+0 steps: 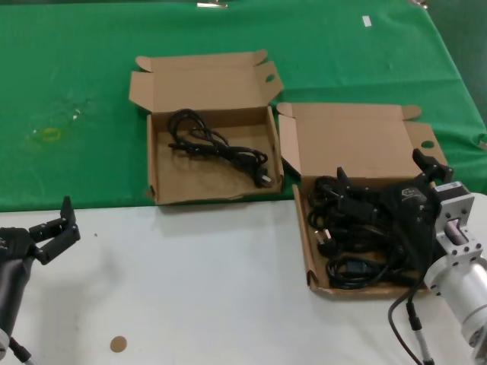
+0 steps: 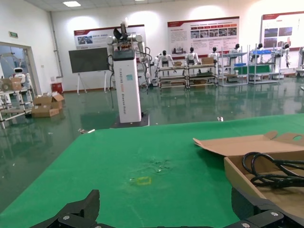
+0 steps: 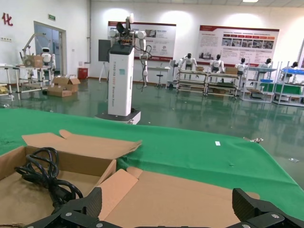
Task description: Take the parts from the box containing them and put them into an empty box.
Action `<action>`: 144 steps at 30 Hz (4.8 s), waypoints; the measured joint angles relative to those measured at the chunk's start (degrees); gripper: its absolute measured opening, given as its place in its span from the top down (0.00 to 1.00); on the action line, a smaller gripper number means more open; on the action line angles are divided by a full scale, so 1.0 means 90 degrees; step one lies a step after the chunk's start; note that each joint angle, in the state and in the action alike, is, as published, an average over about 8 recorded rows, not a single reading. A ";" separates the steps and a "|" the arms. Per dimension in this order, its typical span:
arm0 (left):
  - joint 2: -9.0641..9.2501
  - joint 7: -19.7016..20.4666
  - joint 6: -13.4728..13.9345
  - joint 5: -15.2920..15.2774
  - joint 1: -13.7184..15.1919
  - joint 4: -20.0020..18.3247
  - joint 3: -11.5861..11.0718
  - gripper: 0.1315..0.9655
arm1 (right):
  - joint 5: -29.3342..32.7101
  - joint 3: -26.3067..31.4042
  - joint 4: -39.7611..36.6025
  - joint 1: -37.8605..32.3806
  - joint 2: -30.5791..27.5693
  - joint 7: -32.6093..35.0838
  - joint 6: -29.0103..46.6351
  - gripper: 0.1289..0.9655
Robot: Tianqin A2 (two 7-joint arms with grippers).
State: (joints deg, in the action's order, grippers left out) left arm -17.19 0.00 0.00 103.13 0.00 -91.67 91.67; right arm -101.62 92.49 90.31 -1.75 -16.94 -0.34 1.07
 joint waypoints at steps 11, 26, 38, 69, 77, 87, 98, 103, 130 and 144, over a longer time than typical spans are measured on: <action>0.0000 0.0000 0.0000 0.0000 0.0000 0.0000 0.0000 0.00 | 0.0000 0.0000 0.0000 0.0000 0.0000 0.0000 0.0000 0.00; 0.0000 0.0000 0.0000 0.0000 0.0000 0.0000 0.0000 0.00 | 0.0000 0.0000 0.0000 0.0000 0.0000 0.0000 0.0000 0.00; 0.0000 0.0000 0.0000 0.0000 0.0000 0.0000 0.0000 0.00 | 0.0000 0.0000 0.0000 0.0000 0.0000 0.0000 0.0000 0.00; 0.0000 0.0000 0.0000 0.0000 0.0000 0.0000 0.0000 0.00 | 0.0000 0.0000 0.0000 0.0000 0.0000 0.0000 0.0000 0.00; 0.0000 0.0000 0.0000 0.0000 0.0000 0.0000 0.0000 0.00 | 0.0000 0.0000 0.0000 0.0000 0.0000 0.0000 0.0000 0.00; 0.0000 0.0000 0.0000 0.0000 0.0000 0.0000 0.0000 0.00 | 0.0000 0.0000 0.0000 0.0000 0.0000 0.0000 0.0000 0.00; 0.0000 0.0000 0.0000 0.0000 0.0000 0.0000 0.0000 0.00 | 0.0000 0.0000 0.0000 0.0000 0.0000 0.0000 0.0000 0.00; 0.0000 0.0000 0.0000 0.0000 0.0000 0.0000 0.0000 0.00 | 0.0000 0.0000 0.0000 0.0000 0.0000 0.0000 0.0000 0.00; 0.0000 0.0000 0.0000 0.0000 0.0000 0.0000 0.0000 0.00 | 0.0000 0.0000 0.0000 0.0000 0.0000 0.0000 0.0000 0.00; 0.0000 0.0000 0.0000 0.0000 0.0000 0.0000 0.0000 0.00 | 0.0000 0.0000 0.0000 0.0000 0.0000 0.0000 0.0000 0.00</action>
State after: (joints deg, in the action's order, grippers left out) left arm -17.19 0.00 0.00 103.13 0.00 -91.67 91.67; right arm -101.62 92.49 90.31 -1.75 -16.94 -0.34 1.07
